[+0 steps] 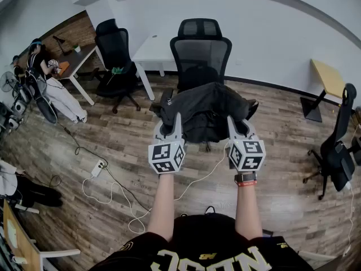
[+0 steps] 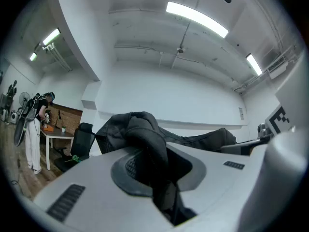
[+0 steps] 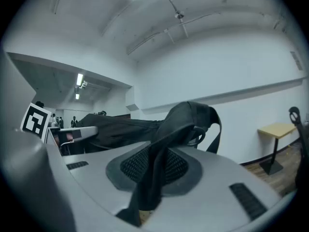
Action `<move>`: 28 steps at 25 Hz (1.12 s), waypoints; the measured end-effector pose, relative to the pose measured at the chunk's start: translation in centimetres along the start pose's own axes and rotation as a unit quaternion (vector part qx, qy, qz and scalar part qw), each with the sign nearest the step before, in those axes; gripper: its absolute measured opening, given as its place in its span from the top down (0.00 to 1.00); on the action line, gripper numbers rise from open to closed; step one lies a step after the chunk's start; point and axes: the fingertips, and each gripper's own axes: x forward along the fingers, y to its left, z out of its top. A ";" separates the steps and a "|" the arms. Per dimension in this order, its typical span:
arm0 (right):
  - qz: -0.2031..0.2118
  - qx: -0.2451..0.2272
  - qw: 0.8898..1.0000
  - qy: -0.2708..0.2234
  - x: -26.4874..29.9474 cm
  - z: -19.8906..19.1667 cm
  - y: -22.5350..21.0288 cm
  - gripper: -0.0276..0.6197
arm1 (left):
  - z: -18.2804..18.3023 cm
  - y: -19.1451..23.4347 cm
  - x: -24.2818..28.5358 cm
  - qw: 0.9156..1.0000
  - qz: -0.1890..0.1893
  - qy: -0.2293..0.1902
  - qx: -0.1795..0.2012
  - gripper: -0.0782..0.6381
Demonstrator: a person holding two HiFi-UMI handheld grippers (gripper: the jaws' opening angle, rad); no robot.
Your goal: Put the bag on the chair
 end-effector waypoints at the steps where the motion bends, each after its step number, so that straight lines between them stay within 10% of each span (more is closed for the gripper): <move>1: 0.002 -0.002 1.000 0.000 -0.1 0.1 -0.3 0.86 | -0.1 -0.3 0.0 1.000 0.001 0.000 -0.001 0.79; 17: 0.020 0.040 0.999 0.015 3.1 -2.7 -3.2 0.86 | -4.0 -0.4 1.8 0.999 0.023 0.024 -0.005 0.79; 28: -0.022 0.029 0.999 0.029 14.0 -2.6 -6.7 0.86 | -6.8 3.9 13.6 0.999 -0.011 0.034 -0.018 0.79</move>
